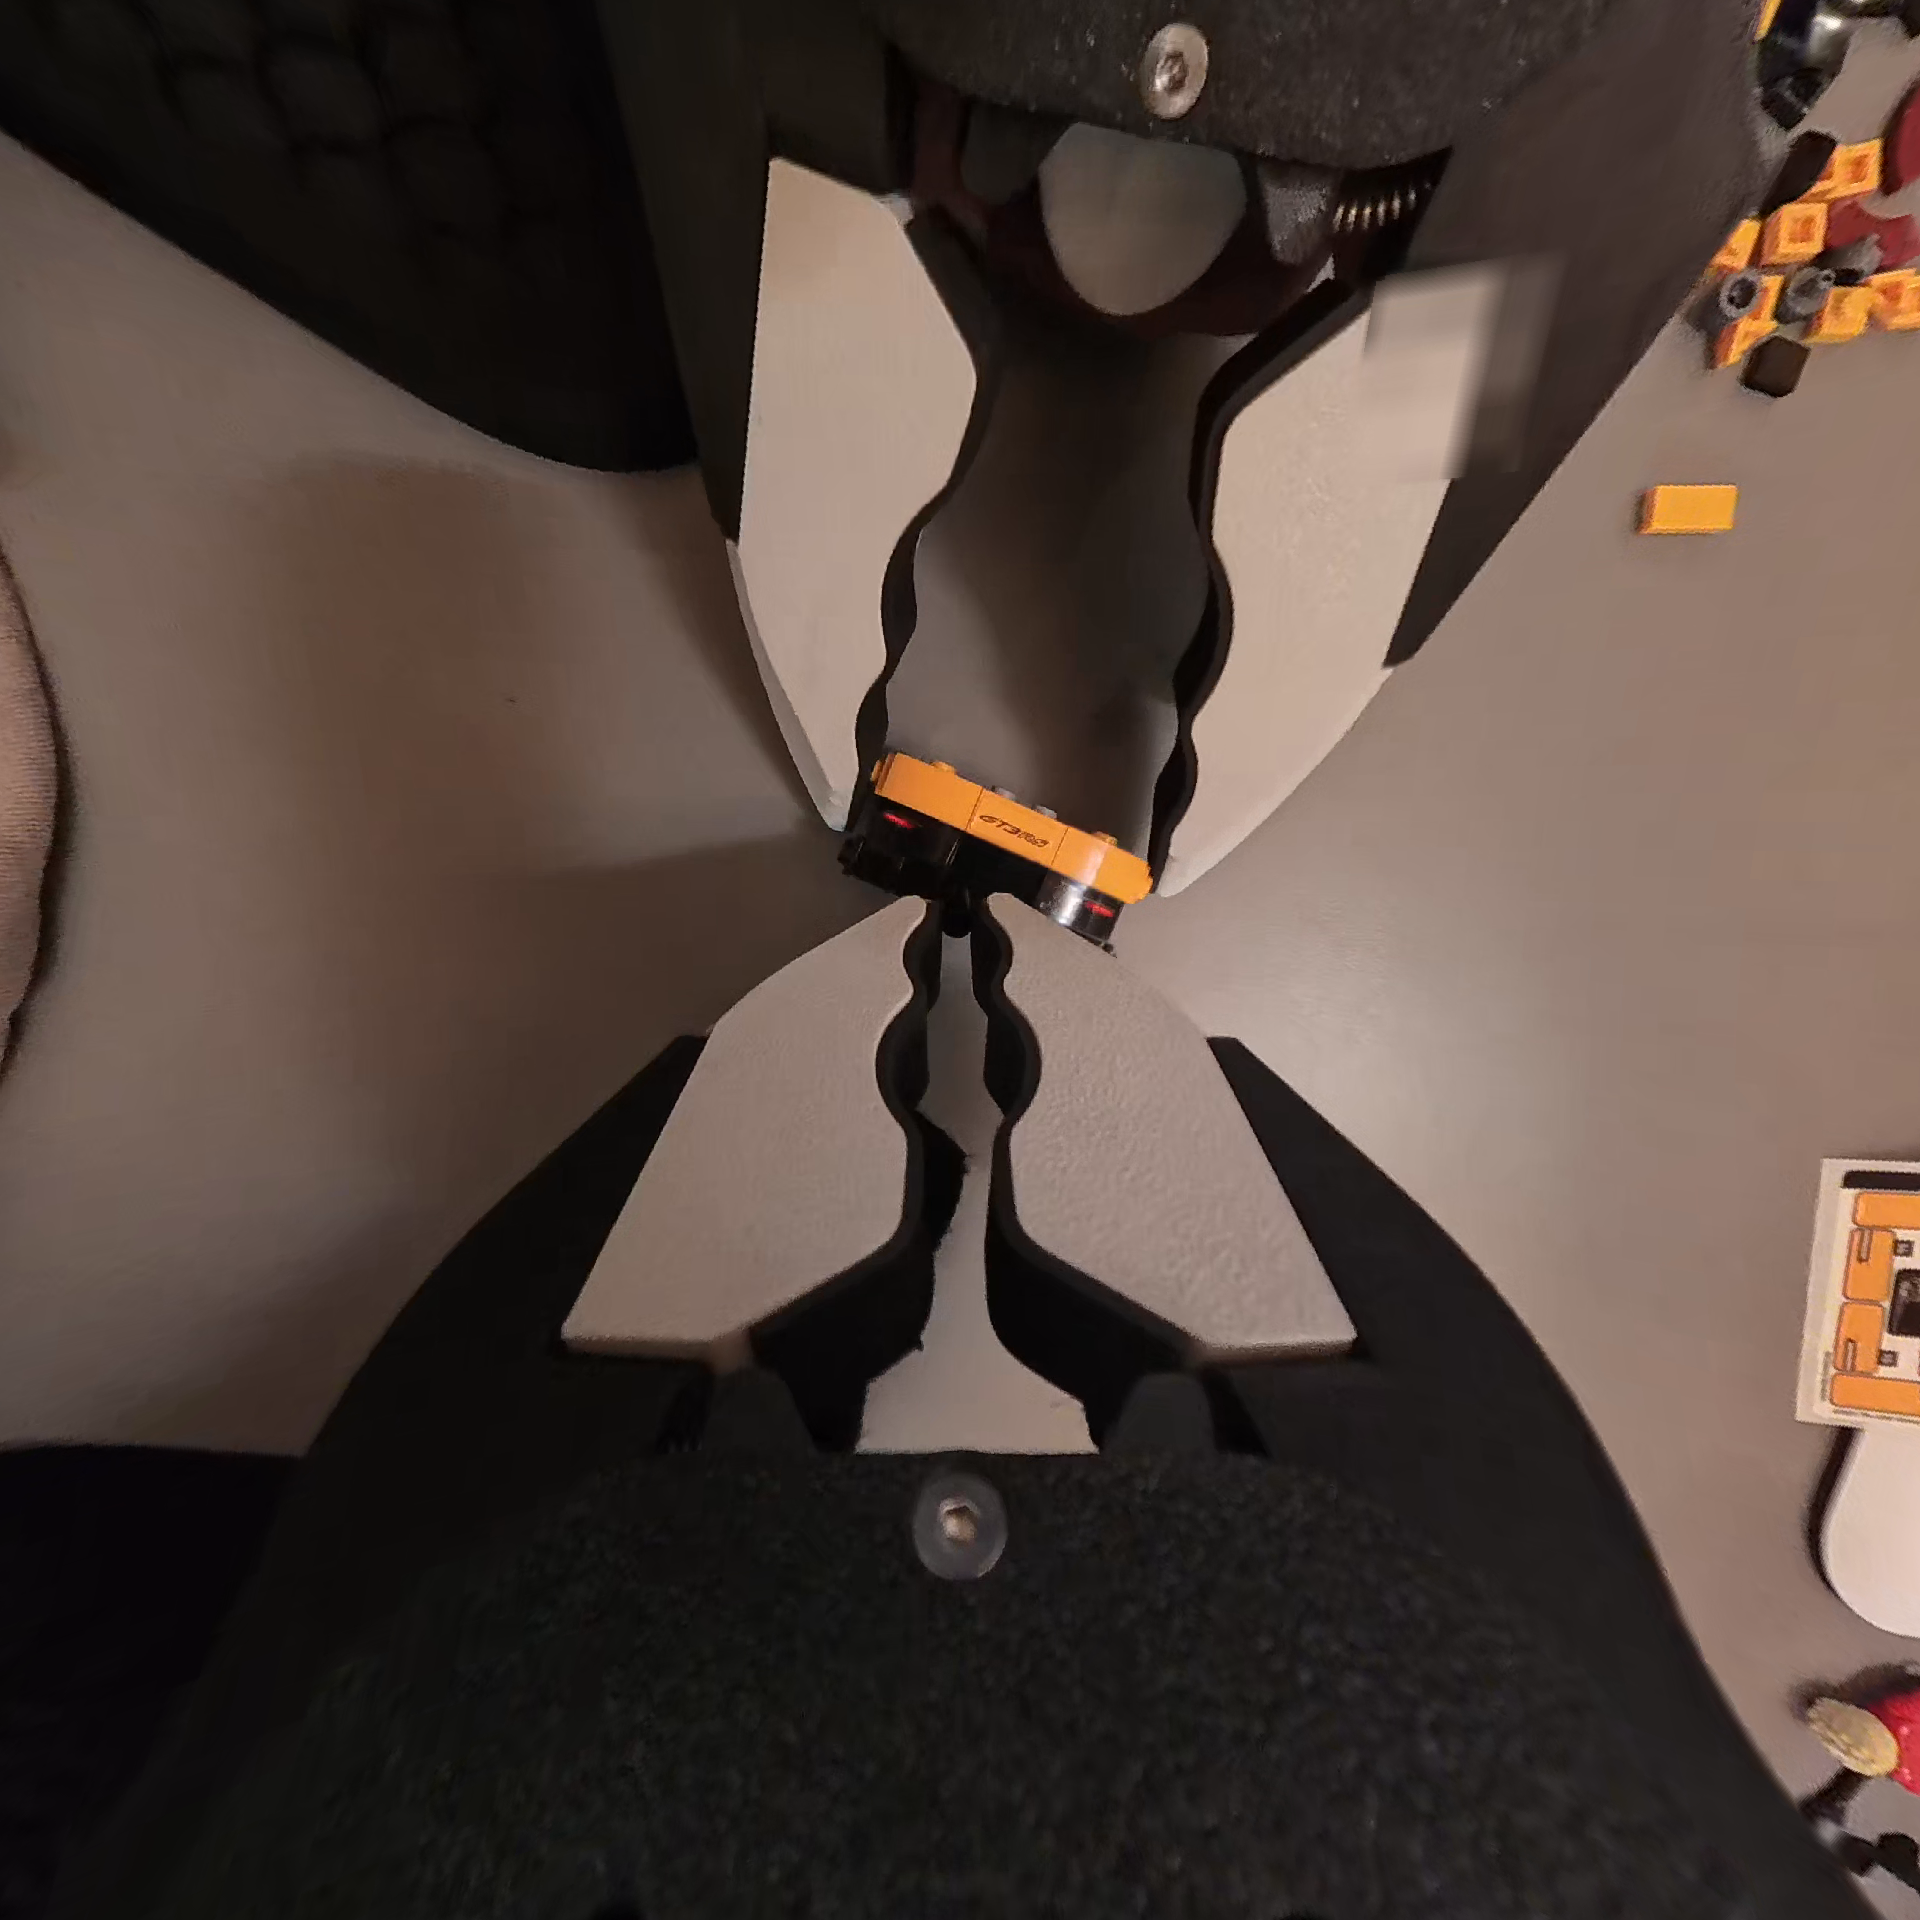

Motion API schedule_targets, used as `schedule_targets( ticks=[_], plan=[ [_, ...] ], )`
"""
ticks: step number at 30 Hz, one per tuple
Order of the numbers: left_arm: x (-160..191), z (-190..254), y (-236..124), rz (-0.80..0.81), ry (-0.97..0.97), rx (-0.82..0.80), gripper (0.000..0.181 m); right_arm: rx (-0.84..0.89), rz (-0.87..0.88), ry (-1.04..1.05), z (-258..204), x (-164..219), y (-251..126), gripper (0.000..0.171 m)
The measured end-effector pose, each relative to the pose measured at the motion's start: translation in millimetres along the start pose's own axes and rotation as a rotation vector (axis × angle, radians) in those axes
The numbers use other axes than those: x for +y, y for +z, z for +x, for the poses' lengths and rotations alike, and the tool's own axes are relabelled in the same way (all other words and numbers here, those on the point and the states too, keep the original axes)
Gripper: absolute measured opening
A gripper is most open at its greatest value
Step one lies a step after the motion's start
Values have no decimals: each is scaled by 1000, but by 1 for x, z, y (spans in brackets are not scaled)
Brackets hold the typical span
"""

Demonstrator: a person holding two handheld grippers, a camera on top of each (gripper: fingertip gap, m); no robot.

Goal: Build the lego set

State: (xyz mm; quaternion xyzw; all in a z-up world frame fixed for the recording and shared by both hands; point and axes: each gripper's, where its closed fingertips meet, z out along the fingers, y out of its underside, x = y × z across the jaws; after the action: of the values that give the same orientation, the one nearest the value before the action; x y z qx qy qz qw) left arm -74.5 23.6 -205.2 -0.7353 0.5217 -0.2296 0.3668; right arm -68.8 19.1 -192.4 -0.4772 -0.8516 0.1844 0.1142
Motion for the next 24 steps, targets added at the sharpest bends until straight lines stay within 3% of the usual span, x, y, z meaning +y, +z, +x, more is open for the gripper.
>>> schedule_targets(
  ticks=[11, 24],
  plan=[
    [0, 2, 0, 4, 7, 7, 57, -79, -130, -78, -1, 0, 1, 5],
    [0, 1, -1, 8, -1, 9, 57, -97, -115, -86, -1, -3, 2, 5]
  ],
)
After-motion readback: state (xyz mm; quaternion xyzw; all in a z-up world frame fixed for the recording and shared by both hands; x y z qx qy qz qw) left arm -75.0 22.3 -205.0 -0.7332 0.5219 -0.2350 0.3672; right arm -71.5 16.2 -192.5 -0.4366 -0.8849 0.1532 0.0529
